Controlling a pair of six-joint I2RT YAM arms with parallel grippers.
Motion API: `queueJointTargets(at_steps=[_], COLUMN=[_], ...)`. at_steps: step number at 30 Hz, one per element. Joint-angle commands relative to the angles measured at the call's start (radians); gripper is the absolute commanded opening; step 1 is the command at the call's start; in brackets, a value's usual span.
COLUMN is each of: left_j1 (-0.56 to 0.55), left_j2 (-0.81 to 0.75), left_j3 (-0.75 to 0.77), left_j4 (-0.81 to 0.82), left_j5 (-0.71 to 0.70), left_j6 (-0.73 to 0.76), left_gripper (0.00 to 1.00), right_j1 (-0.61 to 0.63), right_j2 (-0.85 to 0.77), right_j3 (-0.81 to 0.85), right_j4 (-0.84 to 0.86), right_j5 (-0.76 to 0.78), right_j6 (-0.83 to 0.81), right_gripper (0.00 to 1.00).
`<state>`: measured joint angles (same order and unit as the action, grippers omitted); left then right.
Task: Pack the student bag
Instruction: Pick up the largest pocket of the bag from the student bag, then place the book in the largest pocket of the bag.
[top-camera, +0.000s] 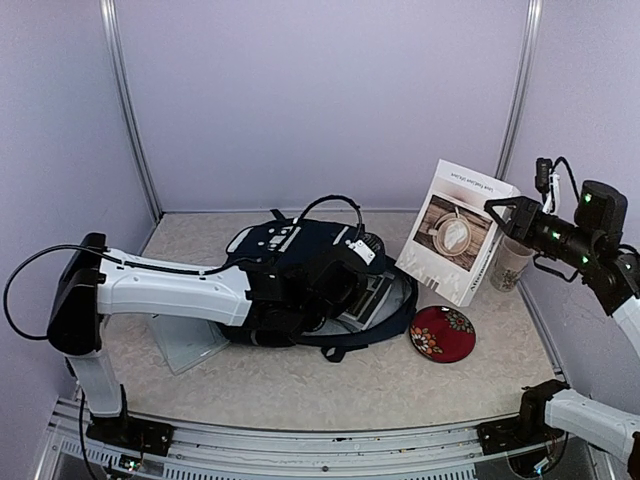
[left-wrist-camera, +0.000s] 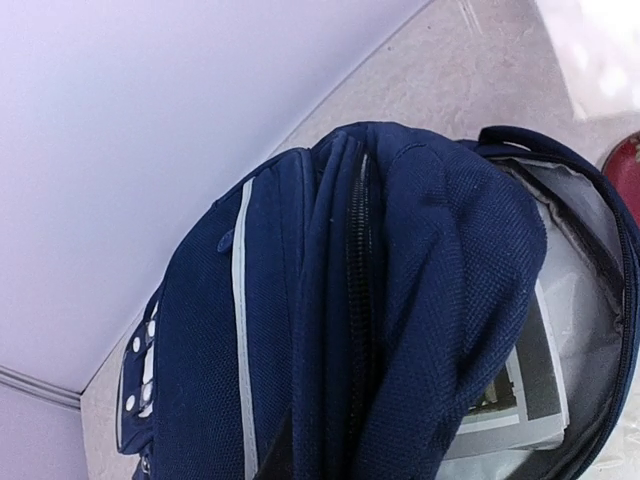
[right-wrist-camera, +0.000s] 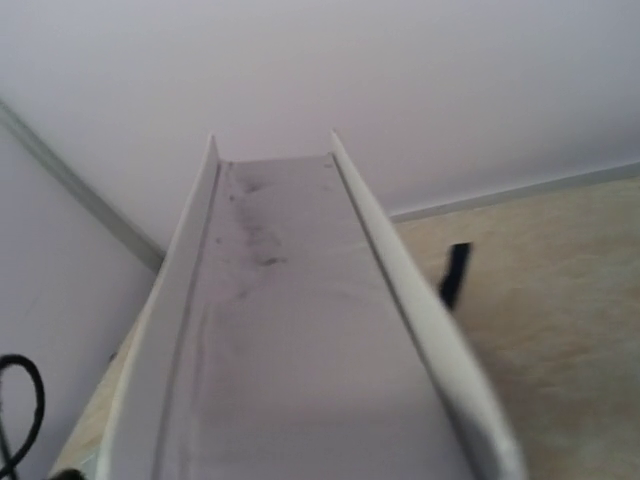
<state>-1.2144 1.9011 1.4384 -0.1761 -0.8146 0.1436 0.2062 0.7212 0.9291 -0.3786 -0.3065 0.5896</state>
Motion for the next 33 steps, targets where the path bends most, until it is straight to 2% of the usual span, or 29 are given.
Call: queueJointTargets(at_steps=[1,7,11,15,20,25,33], left_j1=[0.045,0.111,0.115,0.118,0.123,0.139,0.143], left_j2=[-0.157,-0.258,-0.292,-0.297,-0.306,-0.299,-0.319], left_j3=[-0.074,-0.067,-0.054,-0.074,-0.124,-0.132,-0.179], left_j4=[0.164,0.122,0.1,0.134,0.247,0.337,0.392], left_j5=[0.014,0.137,0.21,0.221,0.254,0.33,0.414], left_j6=[-0.037,-0.083,-0.106,-0.141,-0.143,-0.143,-0.174], left_gripper=[0.0,0.0,0.0,0.0,0.0,0.0,0.0], right_j1=[-0.012,0.01,0.053,0.099,0.12,0.225,0.32], right_j2=[0.083,0.102,0.103,0.131,0.154,0.211,0.375], right_j3=[0.028,-0.107,-0.216,-0.27,-0.407,-0.387,-0.35], right_j4=[0.19,0.464,0.656,0.671,0.773,0.759,0.884], right_j5=[-0.157,-0.243,-0.181,-0.081,-0.022,0.085,0.216], right_j6=[0.064,0.249,0.394,0.44,0.625,0.671,0.753], right_gripper=[0.01,0.0,0.0,0.0,0.0,0.0,0.0])
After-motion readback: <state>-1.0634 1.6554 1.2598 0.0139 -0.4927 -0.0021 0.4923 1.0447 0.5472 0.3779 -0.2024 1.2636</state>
